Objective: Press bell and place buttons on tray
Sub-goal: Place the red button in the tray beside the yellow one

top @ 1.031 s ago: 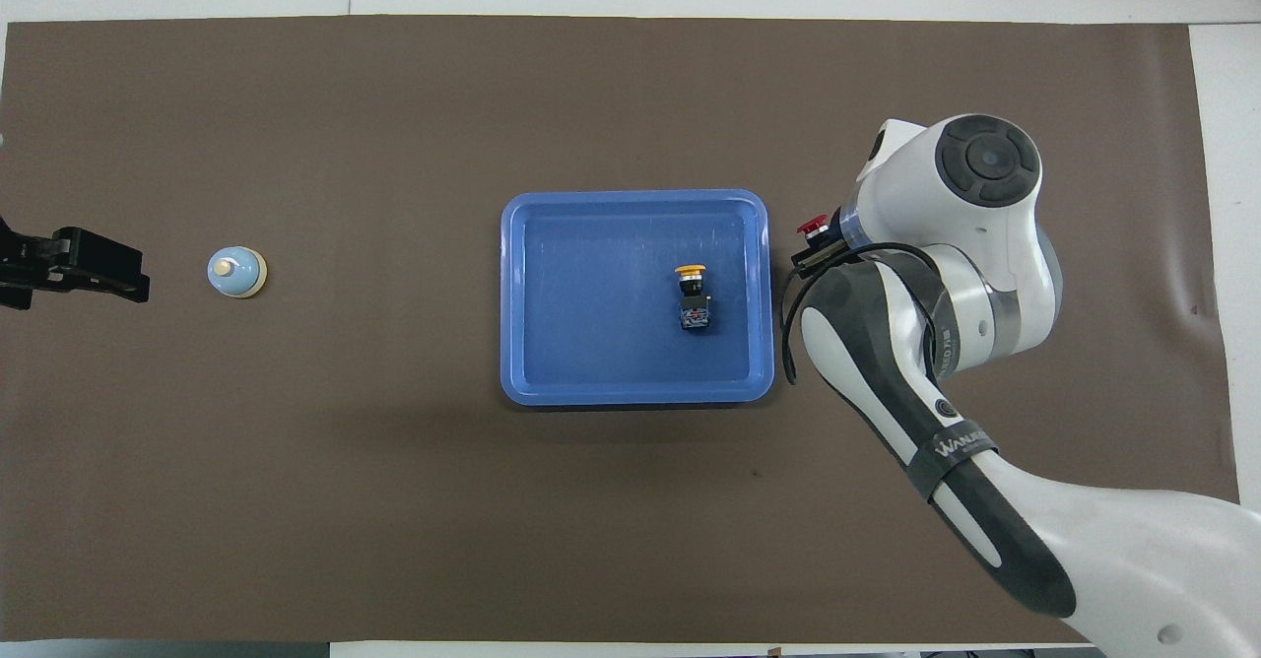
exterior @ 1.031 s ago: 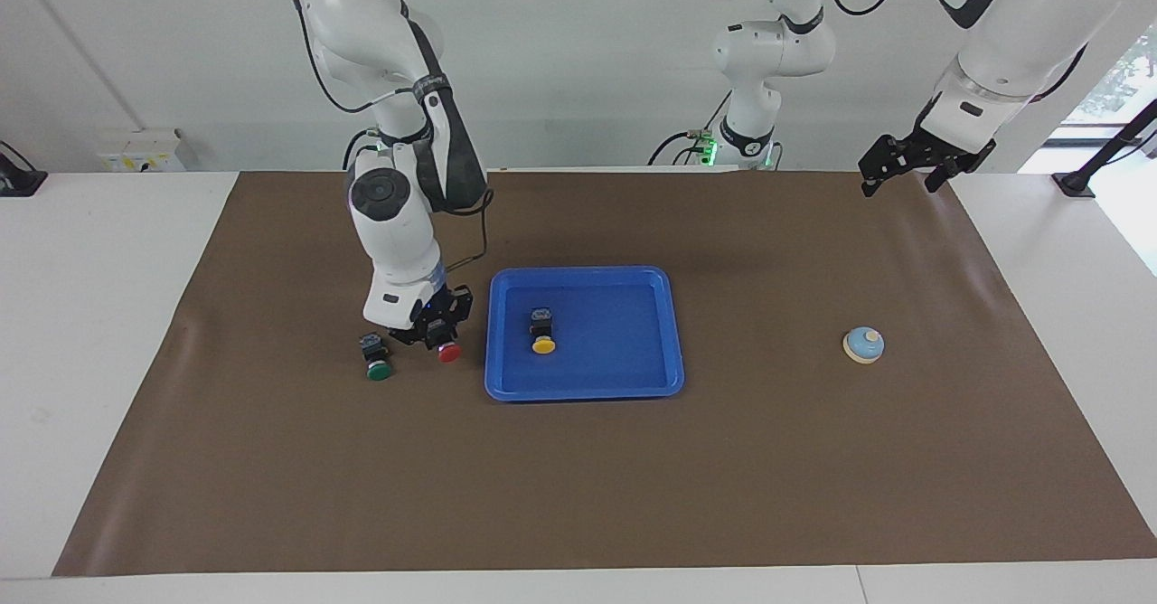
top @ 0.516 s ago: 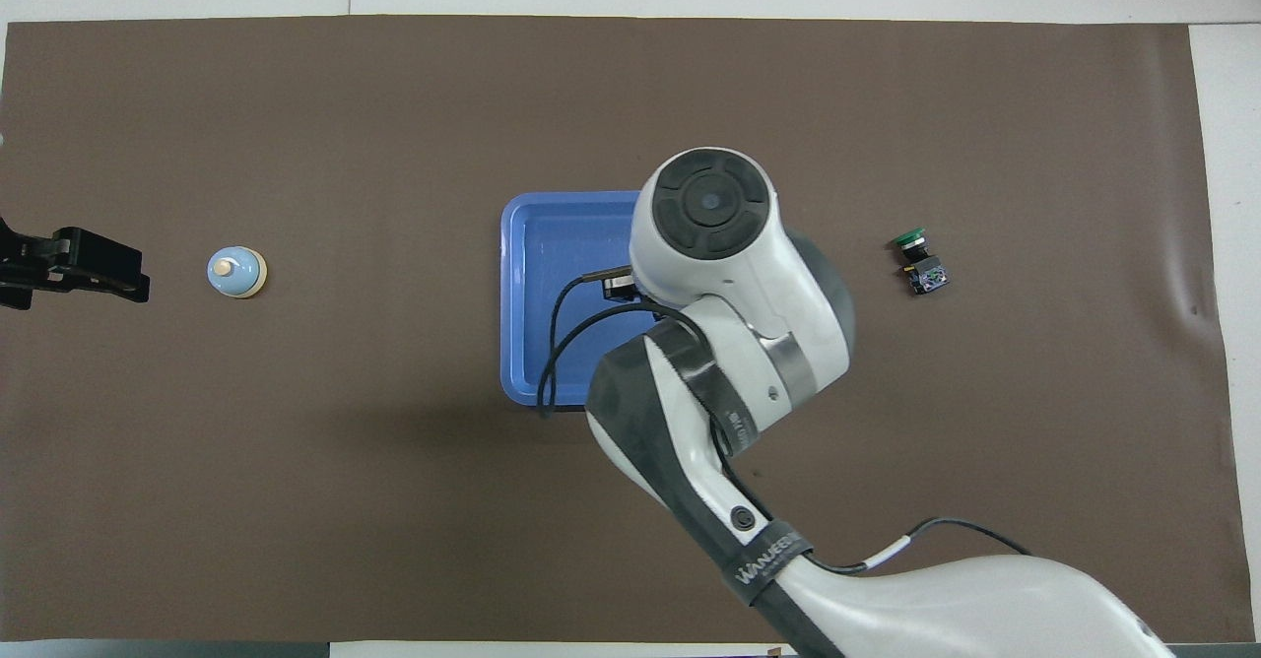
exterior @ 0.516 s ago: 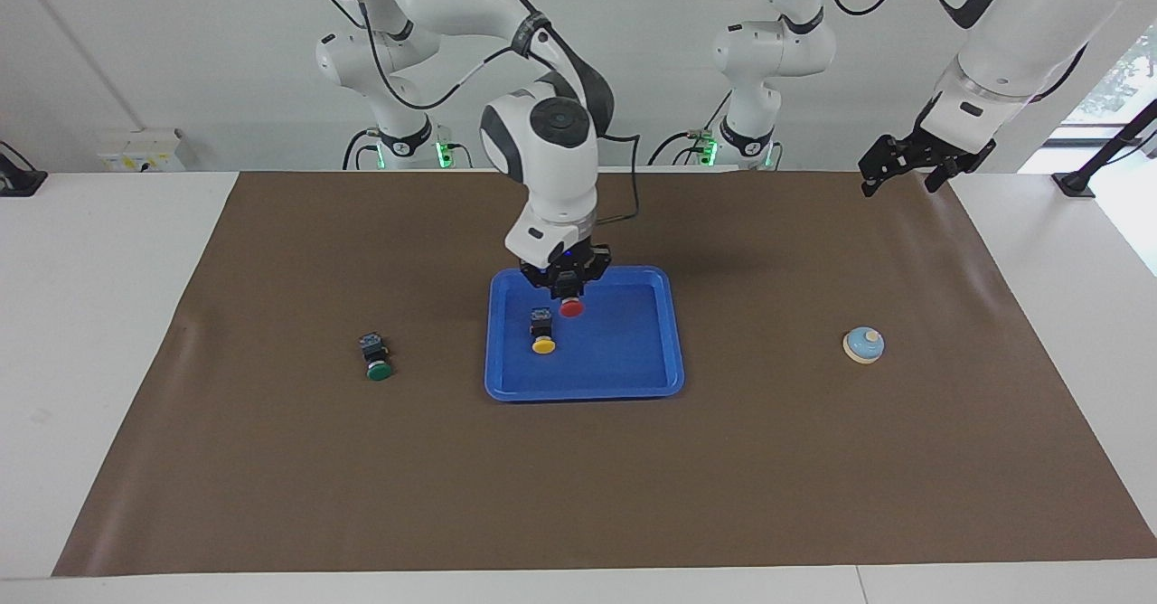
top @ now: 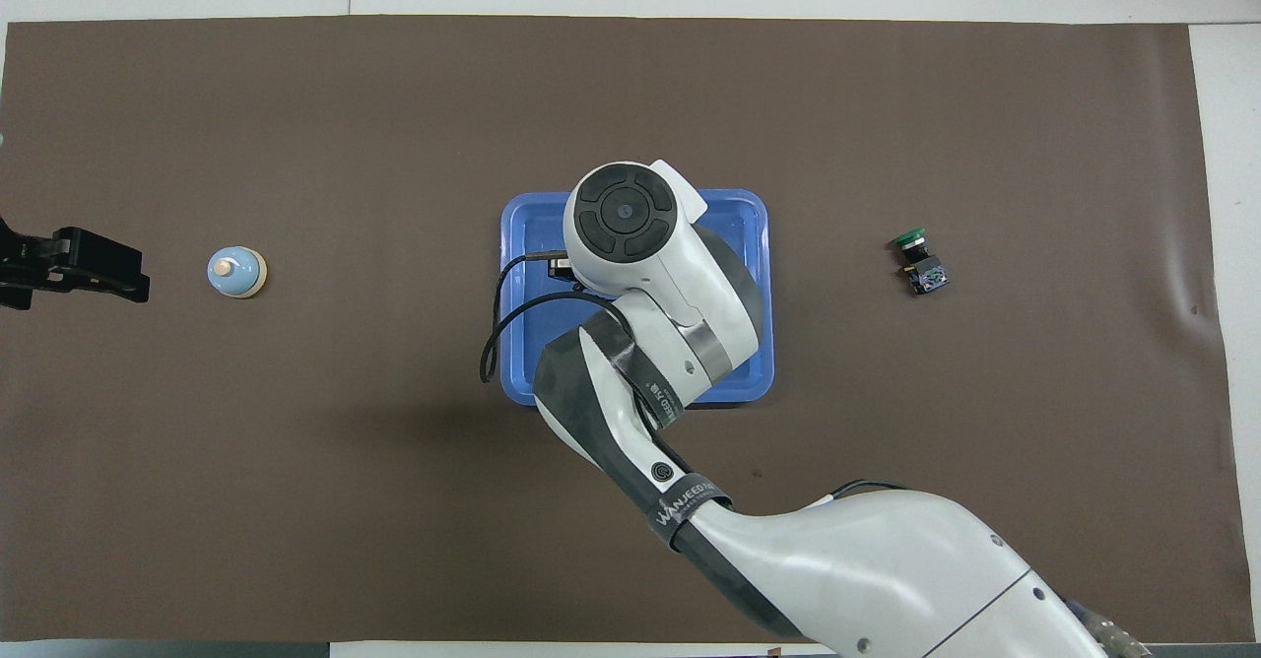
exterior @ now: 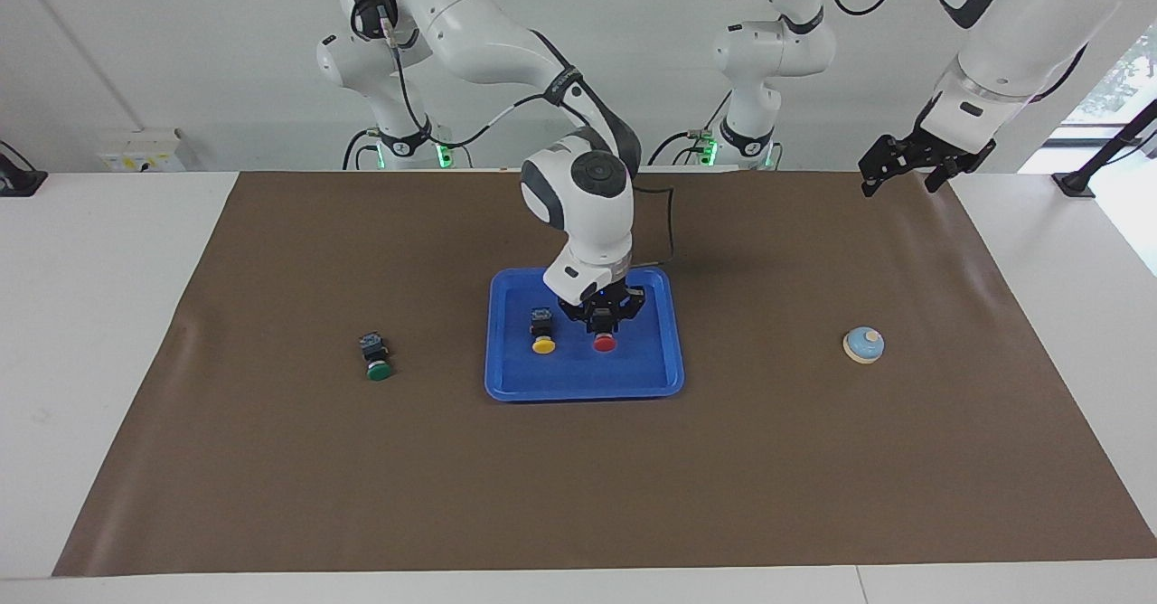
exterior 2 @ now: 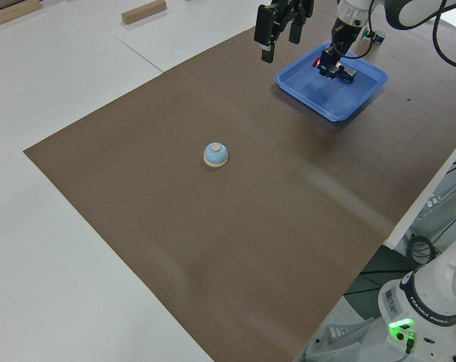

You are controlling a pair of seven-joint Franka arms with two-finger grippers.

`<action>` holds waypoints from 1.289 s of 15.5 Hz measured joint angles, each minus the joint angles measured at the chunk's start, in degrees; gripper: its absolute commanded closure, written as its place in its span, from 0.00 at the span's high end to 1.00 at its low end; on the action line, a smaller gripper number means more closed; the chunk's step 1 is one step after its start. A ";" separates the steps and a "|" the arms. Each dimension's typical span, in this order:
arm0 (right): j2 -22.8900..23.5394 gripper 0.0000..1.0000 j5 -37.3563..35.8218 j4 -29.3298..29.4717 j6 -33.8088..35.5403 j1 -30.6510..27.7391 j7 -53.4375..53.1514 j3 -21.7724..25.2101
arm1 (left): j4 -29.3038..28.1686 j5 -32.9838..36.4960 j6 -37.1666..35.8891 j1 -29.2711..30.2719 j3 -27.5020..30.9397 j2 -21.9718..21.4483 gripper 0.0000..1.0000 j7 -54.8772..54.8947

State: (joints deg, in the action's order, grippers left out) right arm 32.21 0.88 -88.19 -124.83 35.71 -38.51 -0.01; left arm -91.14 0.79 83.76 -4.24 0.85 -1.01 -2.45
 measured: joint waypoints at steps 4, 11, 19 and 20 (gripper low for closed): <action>0.12 0.00 0.02 -5.76 -6.15 0.02 -1.82 0.04 | 0.00 0.00 0.00 0.00 0.00 0.00 1.00 0.00; -0.27 1.00 0.03 -6.10 -6.28 0.46 -3.30 0.02 | 0.00 0.00 0.00 0.00 0.00 0.00 1.00 0.00; -4.56 1.00 -0.33 1.60 7.78 -5.46 16.73 2.29 | 0.00 0.00 0.00 0.00 0.00 0.00 1.00 0.00; -5.50 1.00 -0.22 1.61 8.62 -8.83 23.98 2.32 | 0.00 0.00 0.00 0.00 0.00 0.00 1.00 0.00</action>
State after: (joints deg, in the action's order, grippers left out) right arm 26.71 0.66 -86.58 -116.21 26.88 -14.53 2.30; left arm -91.14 0.79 83.76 -4.24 0.85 -1.01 -2.45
